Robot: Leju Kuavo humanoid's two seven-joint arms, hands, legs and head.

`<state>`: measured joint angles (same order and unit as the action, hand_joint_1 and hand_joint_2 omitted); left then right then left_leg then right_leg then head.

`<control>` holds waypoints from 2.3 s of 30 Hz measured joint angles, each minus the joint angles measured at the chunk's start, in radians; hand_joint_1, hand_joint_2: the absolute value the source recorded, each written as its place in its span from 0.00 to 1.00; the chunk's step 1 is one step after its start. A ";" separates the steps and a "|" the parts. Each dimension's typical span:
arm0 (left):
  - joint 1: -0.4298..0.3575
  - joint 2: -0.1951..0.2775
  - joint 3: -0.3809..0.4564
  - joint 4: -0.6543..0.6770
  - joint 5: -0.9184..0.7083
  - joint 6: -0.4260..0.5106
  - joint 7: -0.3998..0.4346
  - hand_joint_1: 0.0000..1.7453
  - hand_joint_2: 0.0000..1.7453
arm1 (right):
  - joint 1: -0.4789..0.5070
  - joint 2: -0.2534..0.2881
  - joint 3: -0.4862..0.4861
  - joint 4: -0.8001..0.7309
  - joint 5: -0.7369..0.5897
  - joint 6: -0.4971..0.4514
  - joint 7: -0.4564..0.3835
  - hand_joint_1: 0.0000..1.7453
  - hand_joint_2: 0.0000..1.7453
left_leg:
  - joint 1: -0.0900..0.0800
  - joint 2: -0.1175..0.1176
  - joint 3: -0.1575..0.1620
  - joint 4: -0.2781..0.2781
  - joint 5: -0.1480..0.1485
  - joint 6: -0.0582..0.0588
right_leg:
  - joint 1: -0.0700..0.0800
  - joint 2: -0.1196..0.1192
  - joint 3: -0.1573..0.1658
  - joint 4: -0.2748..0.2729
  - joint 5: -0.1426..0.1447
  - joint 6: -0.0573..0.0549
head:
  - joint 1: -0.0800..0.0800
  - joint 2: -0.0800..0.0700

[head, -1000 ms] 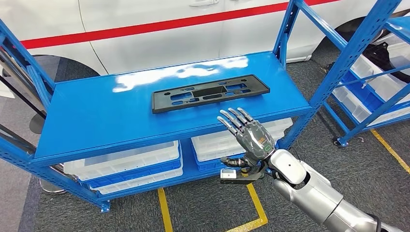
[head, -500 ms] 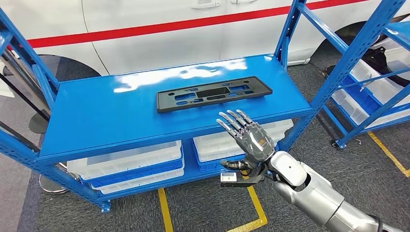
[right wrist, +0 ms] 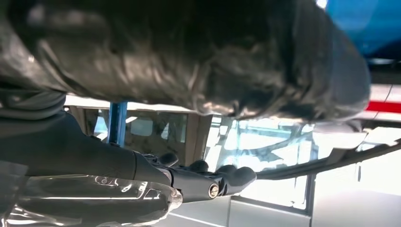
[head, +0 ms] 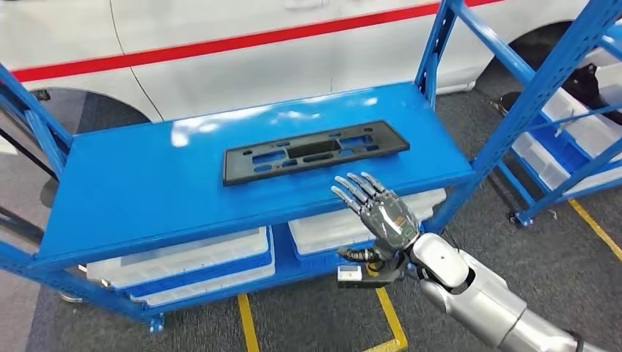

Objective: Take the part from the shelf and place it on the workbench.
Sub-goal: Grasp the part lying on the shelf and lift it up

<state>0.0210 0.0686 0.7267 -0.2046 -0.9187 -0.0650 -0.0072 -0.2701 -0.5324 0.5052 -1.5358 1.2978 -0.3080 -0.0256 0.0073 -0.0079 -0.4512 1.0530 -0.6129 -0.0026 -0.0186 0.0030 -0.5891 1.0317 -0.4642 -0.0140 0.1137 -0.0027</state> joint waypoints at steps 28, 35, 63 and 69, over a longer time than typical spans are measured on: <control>0.006 -0.005 0.000 0.008 -0.009 0.005 -0.003 0.00 0.00 | 0.009 0.001 0.001 -0.007 0.002 0.017 -0.001 0.00 0.25 | -0.010 -0.007 0.001 -0.034 0.051 0.030 | 0.016 -0.001 -0.064 0.012 0.055 0.009 | 0.001 0.000; 0.007 -0.006 0.002 0.008 -0.014 0.004 -0.006 0.00 0.00 | 0.013 0.004 0.001 -0.006 -0.006 0.048 0.003 0.00 1.00 | 0.006 0.000 -0.183 0.229 -0.032 -0.007 | 0.002 -0.003 -0.010 -0.014 0.026 -0.005 | 0.000 0.000; 0.007 -0.013 0.032 0.008 -0.048 0.001 -0.038 0.00 0.00 | -0.019 0.048 -0.002 0.144 -0.044 0.176 0.020 0.00 1.00 | 0.002 0.000 -0.131 -0.021 0.148 0.028 | -0.005 -0.003 0.030 -0.024 -0.003 0.052 | 0.000 0.000; 0.007 -0.014 0.034 0.008 -0.057 -0.003 -0.045 0.00 0.00 | -0.044 0.094 -0.002 0.222 -0.020 0.146 0.058 0.00 1.00 | 0.004 0.000 -0.127 -0.022 0.148 0.027 | -0.003 -0.003 0.030 -0.021 -0.004 0.050 | 0.000 0.000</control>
<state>0.0279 0.0545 0.7605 -0.1965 -0.9756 -0.0677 -0.0520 -0.3142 -0.4386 0.5028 -1.3137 1.2781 -0.1623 0.0321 0.0115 -0.0075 -0.5784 1.0314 -0.4651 0.0248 -0.0214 0.0003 -0.5586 1.0111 -0.4681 0.0360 0.1141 -0.0027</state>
